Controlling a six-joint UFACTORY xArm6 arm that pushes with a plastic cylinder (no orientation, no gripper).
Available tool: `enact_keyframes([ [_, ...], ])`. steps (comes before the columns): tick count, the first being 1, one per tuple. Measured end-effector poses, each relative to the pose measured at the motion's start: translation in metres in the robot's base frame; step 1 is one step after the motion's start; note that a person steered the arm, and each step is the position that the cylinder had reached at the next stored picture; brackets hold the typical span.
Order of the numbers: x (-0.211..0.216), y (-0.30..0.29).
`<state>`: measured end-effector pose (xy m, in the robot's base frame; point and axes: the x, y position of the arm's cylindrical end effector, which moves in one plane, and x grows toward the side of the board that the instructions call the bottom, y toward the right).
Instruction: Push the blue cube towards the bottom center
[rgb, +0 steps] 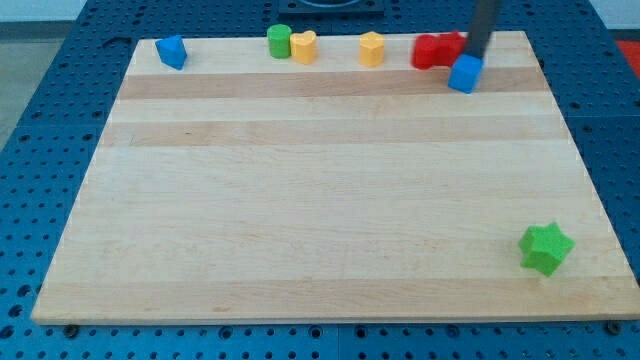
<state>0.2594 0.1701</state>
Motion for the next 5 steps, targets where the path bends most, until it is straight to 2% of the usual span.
enact_keyframes([
  [1, 0.023, -0.024],
  [2, 0.049, -0.023],
  [3, 0.04, -0.023],
  [4, 0.013, -0.014],
  [5, 0.009, 0.011],
])
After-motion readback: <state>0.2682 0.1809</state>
